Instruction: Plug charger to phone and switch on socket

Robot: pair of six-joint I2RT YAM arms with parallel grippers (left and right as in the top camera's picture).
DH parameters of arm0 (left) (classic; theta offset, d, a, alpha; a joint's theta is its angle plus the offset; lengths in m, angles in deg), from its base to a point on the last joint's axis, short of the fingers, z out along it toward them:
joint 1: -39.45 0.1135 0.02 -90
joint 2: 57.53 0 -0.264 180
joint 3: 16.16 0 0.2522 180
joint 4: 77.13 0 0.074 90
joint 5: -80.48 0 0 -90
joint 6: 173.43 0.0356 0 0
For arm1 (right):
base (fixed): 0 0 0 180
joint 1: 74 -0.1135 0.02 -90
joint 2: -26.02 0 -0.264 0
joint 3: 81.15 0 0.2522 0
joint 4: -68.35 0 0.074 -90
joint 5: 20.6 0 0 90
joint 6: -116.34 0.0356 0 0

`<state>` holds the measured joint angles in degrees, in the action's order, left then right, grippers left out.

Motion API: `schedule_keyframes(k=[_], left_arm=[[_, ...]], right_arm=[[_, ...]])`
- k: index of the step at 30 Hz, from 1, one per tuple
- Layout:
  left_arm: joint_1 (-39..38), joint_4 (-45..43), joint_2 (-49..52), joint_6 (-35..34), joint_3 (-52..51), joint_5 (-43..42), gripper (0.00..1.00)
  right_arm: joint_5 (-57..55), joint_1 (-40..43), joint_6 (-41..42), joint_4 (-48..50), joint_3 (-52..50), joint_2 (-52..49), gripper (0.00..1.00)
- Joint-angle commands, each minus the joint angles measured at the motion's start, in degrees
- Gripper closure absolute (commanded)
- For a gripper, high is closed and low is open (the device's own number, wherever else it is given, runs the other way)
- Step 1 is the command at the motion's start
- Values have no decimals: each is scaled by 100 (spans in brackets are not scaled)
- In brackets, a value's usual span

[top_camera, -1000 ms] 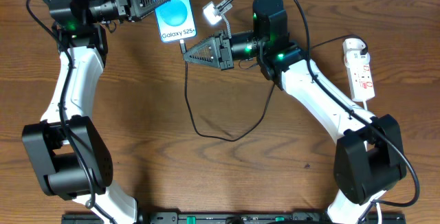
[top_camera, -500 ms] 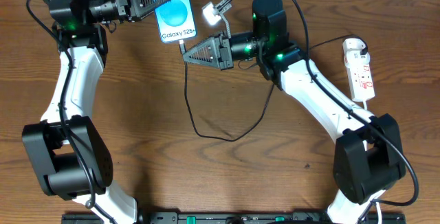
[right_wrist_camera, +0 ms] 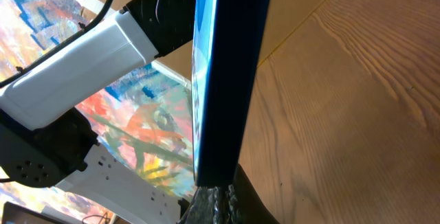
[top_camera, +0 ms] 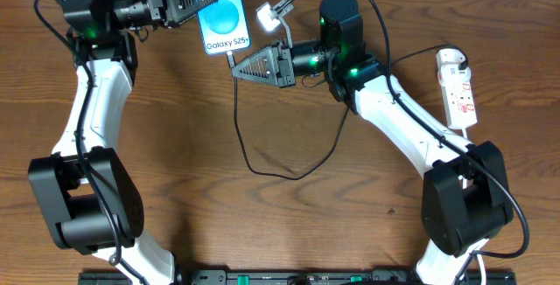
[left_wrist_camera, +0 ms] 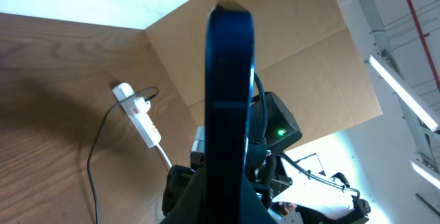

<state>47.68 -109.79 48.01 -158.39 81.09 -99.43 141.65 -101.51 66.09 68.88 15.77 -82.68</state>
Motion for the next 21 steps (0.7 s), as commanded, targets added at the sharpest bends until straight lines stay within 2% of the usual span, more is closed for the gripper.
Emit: schedule_keyframes(k=[1, 21], left_arm=[[2, -42, -94, 57, 24, -11, 93], [9, -44, -94, 59, 24, -9, 93]], right_arm=[[81, -33, 52, 31, 9, -33, 99], [330, -35, 48, -39, 7, -33, 99]])
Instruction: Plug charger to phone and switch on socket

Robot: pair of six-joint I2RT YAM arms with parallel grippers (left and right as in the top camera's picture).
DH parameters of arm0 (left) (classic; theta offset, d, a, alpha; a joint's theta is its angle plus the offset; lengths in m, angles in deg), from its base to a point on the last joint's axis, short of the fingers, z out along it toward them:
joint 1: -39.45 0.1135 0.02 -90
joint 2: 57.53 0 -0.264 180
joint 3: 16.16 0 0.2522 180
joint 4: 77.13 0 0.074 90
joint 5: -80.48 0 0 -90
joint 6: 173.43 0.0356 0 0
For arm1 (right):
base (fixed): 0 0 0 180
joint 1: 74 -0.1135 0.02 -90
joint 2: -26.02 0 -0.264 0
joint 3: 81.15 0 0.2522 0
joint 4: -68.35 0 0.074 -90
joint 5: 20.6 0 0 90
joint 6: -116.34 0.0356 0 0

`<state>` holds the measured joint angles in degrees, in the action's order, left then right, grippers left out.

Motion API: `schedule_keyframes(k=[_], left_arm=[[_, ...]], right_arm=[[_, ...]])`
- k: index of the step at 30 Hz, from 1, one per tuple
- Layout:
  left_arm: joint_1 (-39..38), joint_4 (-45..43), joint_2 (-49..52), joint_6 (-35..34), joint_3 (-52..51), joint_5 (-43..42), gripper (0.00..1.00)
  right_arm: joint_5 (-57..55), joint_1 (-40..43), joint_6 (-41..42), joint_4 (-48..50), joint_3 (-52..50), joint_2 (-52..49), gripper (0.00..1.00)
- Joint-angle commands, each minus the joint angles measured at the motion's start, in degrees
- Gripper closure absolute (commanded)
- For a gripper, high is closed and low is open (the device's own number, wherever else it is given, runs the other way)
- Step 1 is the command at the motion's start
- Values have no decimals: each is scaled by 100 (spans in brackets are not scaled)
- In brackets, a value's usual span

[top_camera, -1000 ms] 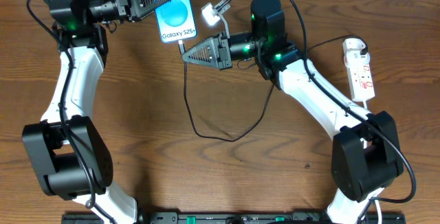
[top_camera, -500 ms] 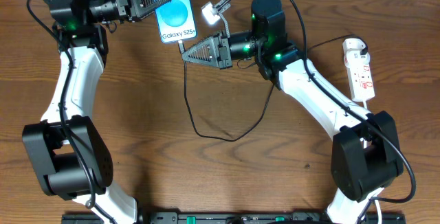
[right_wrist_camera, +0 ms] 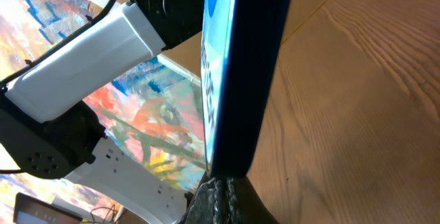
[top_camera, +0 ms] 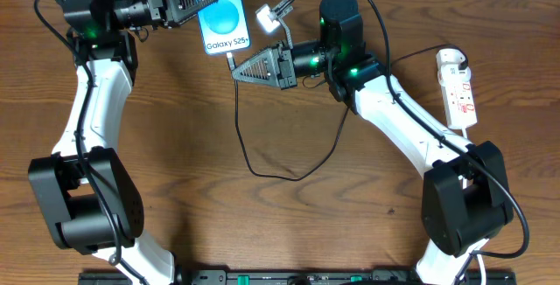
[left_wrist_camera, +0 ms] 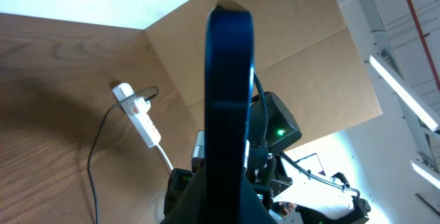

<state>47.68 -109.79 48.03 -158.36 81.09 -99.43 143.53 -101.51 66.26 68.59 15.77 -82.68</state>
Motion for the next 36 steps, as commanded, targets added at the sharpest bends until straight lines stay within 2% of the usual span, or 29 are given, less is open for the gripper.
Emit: schedule_keyframes(k=[1, 36], left_arm=[[11, -44, -98, 57, 24, -11, 93], [9, -42, -96, 57, 24, -11, 93]], right_arm=[[149, -35, 31, -11, 7, -33, 99], [120, 101, 127, 192, 7, -33, 99]])
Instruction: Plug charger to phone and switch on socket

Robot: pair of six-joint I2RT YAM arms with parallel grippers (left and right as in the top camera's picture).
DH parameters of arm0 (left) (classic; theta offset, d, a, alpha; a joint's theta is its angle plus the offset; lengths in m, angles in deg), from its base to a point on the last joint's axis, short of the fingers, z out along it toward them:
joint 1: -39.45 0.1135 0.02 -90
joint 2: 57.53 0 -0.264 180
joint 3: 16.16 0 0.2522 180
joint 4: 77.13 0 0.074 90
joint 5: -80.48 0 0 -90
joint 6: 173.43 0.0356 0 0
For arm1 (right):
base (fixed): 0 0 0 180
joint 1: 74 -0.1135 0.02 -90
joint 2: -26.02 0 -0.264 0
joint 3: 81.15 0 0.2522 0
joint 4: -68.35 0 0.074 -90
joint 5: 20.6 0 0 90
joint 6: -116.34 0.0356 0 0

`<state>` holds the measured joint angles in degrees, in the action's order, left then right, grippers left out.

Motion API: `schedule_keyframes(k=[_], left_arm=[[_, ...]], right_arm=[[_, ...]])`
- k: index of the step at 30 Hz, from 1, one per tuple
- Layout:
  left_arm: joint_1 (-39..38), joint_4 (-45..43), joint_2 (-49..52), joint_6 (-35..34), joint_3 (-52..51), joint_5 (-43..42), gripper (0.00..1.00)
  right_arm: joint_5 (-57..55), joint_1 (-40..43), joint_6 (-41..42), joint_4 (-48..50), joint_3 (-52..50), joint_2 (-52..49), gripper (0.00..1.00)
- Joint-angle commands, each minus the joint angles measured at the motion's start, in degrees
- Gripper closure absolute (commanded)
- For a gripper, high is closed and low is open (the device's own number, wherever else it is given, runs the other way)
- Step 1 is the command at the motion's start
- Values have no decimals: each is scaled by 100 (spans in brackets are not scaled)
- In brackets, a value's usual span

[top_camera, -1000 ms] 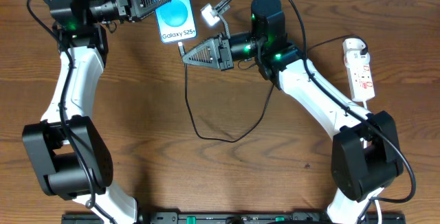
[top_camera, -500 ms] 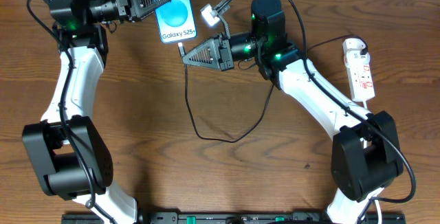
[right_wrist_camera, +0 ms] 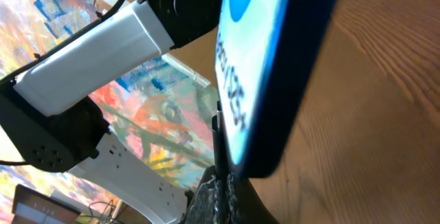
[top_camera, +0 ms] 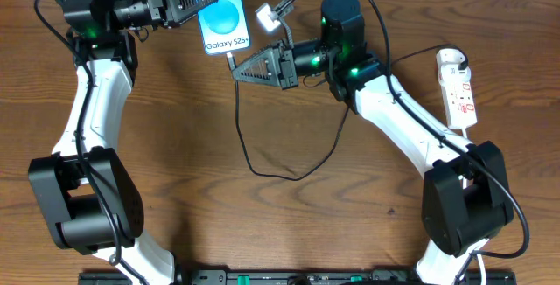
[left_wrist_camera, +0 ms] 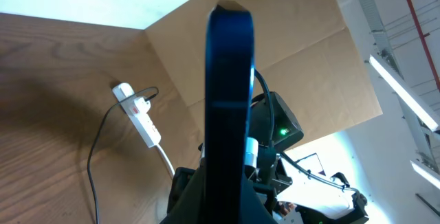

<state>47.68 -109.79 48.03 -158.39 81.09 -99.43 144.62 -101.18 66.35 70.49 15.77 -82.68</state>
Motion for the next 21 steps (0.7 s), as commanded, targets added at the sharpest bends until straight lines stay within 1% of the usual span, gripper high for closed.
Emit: schedule_keyframes(k=[1, 4, 21], left_arm=[[9, -42, -98, 59, 24, -11, 93], [9, -42, -96, 57, 24, -11, 93], [7, -44, -96, 59, 24, -11, 93]], right_arm=[[-11, 68, 118, -22, 7, -33, 99], [-144, 68, 118, -179, 7, -33, 99], [-116, 31, 136, -24, 7, -35, 99]])
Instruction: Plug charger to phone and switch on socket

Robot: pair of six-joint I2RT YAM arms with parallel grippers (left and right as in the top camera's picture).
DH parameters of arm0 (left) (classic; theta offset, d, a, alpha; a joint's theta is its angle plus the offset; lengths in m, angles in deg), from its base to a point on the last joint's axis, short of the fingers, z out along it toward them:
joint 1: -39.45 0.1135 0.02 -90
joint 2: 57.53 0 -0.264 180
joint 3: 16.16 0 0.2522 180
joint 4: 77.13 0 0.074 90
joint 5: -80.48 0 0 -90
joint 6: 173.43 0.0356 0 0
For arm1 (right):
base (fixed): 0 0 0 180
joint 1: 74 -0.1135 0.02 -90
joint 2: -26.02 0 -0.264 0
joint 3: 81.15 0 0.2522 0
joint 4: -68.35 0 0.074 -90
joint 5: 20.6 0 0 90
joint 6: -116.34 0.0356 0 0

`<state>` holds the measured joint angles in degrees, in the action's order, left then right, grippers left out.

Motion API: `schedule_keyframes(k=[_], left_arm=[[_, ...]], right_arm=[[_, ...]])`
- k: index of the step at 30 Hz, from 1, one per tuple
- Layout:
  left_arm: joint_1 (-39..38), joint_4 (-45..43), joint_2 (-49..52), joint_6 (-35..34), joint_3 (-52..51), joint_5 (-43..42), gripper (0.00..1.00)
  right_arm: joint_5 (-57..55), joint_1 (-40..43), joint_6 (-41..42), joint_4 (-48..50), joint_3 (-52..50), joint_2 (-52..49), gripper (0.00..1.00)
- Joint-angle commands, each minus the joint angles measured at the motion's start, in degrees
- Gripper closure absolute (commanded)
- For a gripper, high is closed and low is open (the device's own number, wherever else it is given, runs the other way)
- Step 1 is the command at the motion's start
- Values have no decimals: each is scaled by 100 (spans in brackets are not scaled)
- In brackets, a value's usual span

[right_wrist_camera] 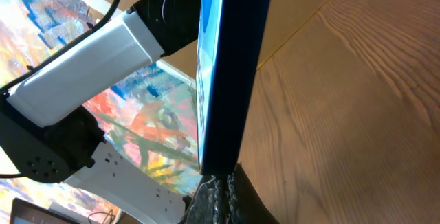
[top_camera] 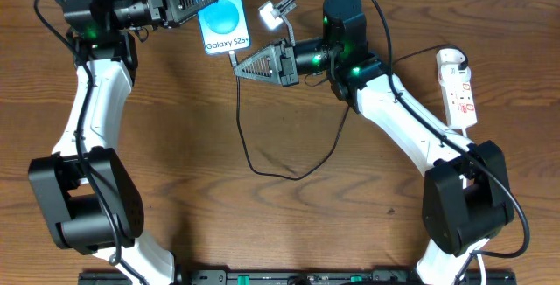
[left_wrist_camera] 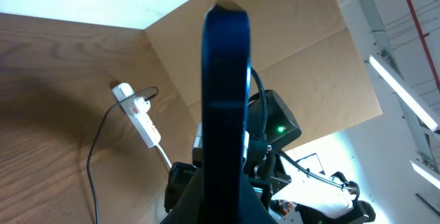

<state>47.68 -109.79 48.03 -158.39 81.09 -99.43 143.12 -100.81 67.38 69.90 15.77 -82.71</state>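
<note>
The phone (top_camera: 219,10), its screen lit blue and white, is held off the table at the back, with my left gripper shut on its left edge. In the left wrist view the phone (left_wrist_camera: 225,93) stands edge-on above the gripper (left_wrist_camera: 223,200). My right gripper (top_camera: 238,66) is shut on the charger plug right under the phone's bottom edge. The right wrist view shows the phone (right_wrist_camera: 230,73) edge-on directly above the shut gripper (right_wrist_camera: 221,186); the plug itself is hidden. The black cable (top_camera: 241,128) loops down over the table. A white power strip (top_camera: 458,88) lies at the right.
A white adapter (top_camera: 269,14) hangs just right of the phone, its cable arching over the right arm toward the power strip (left_wrist_camera: 137,114). A cardboard wall stands behind the wooden table (top_camera: 175,145).
My right gripper has shifted slightly right, and the phone stands edge-on over it again instead of showing its screen at a slant. The left gripper still holds the phone in the same place.
At first the phone stood edge-on above my shut right gripper. Over the two later moments the right wrist view showed more and more of the screen, slanted. Now it is edge-on again, with the fingertips against its bottom edge. The left arm held the phone still throughout.
</note>
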Motion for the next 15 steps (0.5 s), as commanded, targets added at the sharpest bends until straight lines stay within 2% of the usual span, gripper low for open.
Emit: schedule_keyframes(k=[1, 15], left_arm=[[7, -42, -98, 59, 24, -11, 93], [15, -44, -96, 81, 24, -11, 93]], right_arm=[[35, -9, 35, 35, 7, -33, 99], [184, -105, -17, -144, 7, -33, 99]])
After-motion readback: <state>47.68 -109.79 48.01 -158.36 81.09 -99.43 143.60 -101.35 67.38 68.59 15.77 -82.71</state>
